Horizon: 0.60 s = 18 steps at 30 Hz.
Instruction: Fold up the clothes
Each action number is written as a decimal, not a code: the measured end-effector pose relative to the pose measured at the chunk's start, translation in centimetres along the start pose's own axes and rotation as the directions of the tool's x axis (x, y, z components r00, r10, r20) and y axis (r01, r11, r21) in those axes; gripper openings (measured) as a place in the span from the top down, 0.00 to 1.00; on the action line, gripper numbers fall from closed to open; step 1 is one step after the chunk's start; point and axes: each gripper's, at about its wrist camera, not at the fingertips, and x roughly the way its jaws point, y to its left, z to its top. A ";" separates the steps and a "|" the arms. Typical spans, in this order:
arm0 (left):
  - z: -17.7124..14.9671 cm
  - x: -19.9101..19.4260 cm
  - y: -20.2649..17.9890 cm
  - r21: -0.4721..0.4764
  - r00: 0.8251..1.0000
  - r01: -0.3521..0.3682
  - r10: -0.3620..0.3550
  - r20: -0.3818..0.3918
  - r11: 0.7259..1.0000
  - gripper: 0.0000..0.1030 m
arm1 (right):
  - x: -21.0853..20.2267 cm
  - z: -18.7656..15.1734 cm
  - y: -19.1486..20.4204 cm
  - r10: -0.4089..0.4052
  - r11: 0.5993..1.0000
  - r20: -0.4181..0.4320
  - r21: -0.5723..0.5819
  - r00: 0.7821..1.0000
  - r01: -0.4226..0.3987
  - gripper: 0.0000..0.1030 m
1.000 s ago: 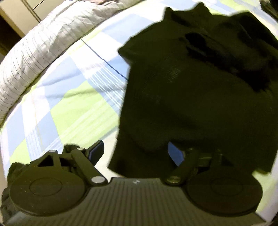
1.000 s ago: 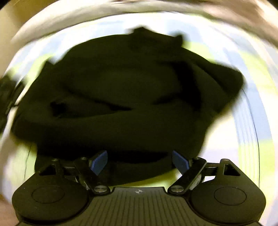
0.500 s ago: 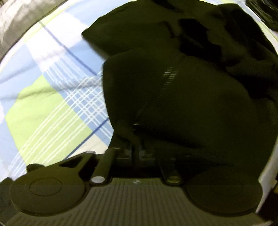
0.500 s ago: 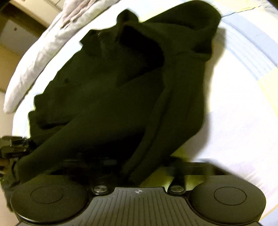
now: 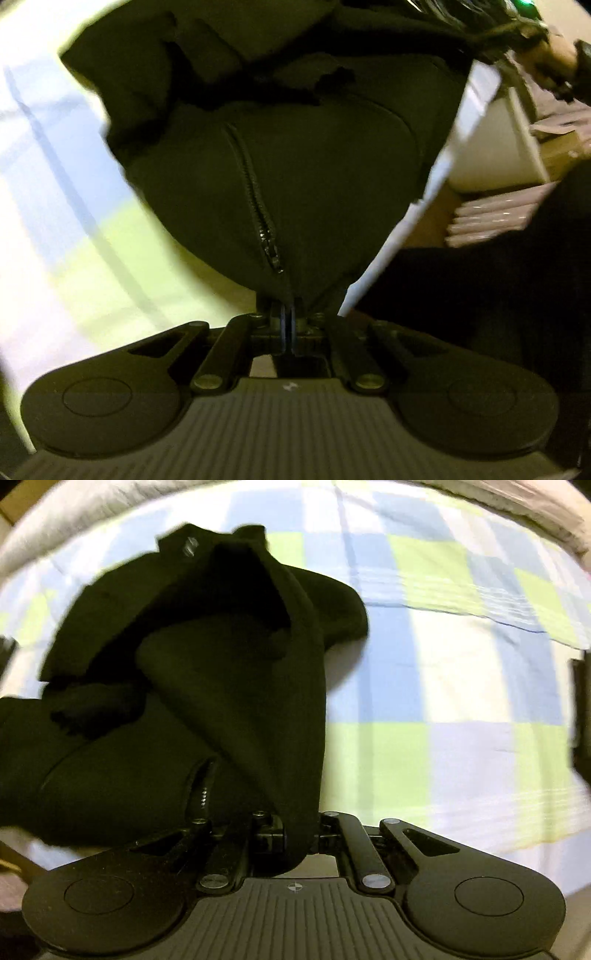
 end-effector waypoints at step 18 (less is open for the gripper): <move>9.9 0.2 1.0 -0.076 0.915 -0.311 0.320 0.245 0.947 0.54 | -0.9 8.4 5.2 0.045 0.982 0.164 -0.188 0.985 -0.014 0.31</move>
